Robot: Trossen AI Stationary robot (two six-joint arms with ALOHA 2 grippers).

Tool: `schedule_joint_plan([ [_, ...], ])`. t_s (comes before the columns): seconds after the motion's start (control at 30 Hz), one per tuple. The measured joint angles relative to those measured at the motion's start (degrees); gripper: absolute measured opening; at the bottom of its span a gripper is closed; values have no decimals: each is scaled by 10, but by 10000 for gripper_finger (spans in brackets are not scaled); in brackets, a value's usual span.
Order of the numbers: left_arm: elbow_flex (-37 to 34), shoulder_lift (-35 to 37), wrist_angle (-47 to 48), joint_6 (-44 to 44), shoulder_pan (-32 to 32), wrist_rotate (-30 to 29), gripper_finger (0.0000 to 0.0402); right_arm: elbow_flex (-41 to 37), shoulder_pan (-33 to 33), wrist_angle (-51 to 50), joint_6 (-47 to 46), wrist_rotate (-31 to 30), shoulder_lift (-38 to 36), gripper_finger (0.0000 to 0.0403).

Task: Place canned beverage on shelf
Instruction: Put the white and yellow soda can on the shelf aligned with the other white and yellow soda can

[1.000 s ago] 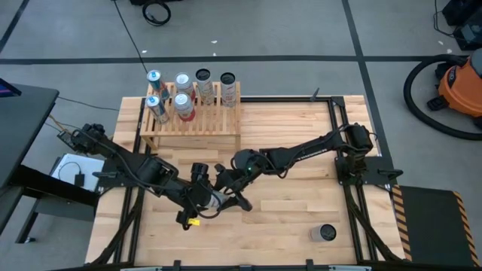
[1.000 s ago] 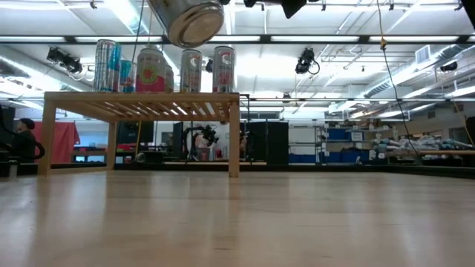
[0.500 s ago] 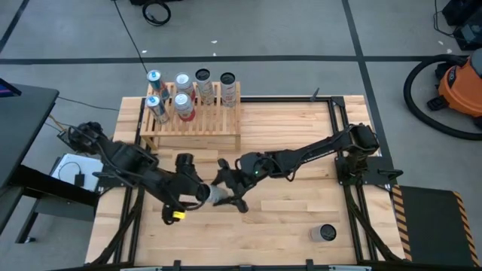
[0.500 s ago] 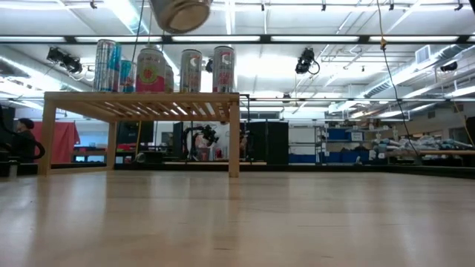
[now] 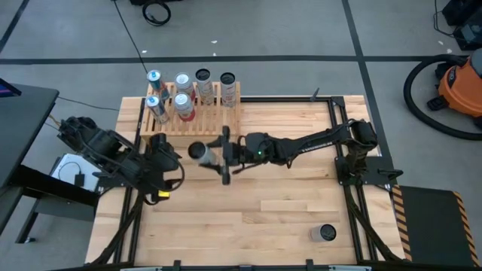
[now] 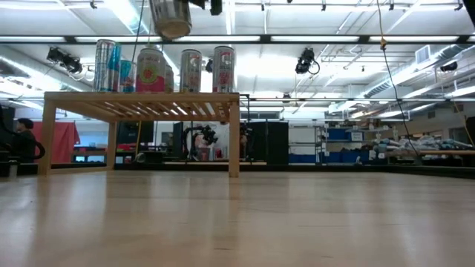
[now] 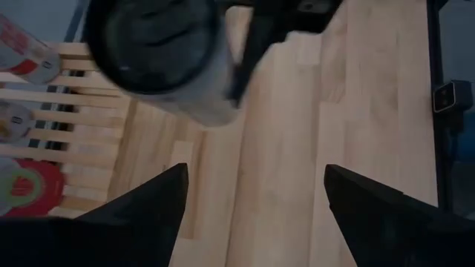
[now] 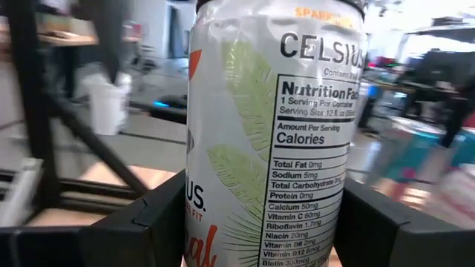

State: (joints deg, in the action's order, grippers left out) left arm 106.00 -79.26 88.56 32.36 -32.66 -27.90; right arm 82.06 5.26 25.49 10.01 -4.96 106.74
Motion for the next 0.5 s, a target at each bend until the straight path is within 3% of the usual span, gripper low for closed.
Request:
schedule_joint_plan([
  [0.2, 0, 29, 14, 0, 11, -11, 316, 0, -29, 25, -7, -47, 5, 263],
  [0.5, 0, 60, 14, -15, 11, -11, 316, 0, -84, 152, -24, -32, 74, 263],
])
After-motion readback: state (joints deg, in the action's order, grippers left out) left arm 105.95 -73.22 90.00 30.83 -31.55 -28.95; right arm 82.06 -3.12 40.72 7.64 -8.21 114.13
